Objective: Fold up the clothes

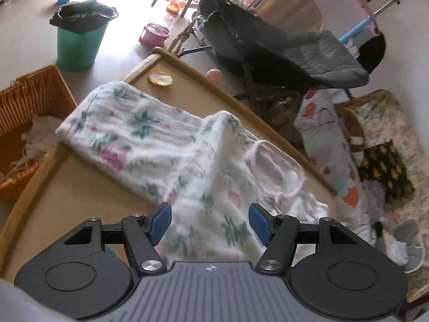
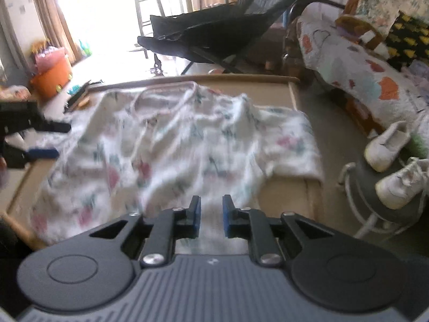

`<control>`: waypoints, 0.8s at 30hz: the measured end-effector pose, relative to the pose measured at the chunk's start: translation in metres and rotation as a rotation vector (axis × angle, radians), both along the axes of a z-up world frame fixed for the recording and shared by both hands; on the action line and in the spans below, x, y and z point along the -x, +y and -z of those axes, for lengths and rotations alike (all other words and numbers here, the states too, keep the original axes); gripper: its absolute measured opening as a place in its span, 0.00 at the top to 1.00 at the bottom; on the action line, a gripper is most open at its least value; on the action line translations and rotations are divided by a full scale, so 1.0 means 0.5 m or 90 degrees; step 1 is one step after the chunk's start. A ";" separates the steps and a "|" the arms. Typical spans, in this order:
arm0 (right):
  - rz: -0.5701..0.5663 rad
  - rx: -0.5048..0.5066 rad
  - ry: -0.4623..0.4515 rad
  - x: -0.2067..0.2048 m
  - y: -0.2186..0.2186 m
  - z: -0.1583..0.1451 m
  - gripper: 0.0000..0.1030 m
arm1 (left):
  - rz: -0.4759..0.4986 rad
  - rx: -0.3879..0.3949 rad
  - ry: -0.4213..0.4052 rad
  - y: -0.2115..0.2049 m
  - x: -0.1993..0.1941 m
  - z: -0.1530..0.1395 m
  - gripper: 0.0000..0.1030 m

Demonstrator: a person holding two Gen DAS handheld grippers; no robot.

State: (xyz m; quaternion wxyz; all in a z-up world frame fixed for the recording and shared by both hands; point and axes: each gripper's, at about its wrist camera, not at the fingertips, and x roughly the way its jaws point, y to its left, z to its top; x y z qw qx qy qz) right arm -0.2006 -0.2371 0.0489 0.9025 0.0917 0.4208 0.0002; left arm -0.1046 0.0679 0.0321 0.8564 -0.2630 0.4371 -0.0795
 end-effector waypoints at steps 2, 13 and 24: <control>-0.007 -0.029 -0.008 -0.031 0.001 -0.007 0.84 | -0.006 -0.024 0.004 -0.002 -0.017 0.000 0.37; -0.081 0.056 0.011 -0.119 0.100 0.052 0.82 | -0.018 -0.060 0.003 0.014 -0.054 0.014 0.37; -0.042 0.052 -0.006 -0.133 0.070 0.054 0.82 | -0.028 -0.118 -0.023 0.032 -0.042 0.011 0.37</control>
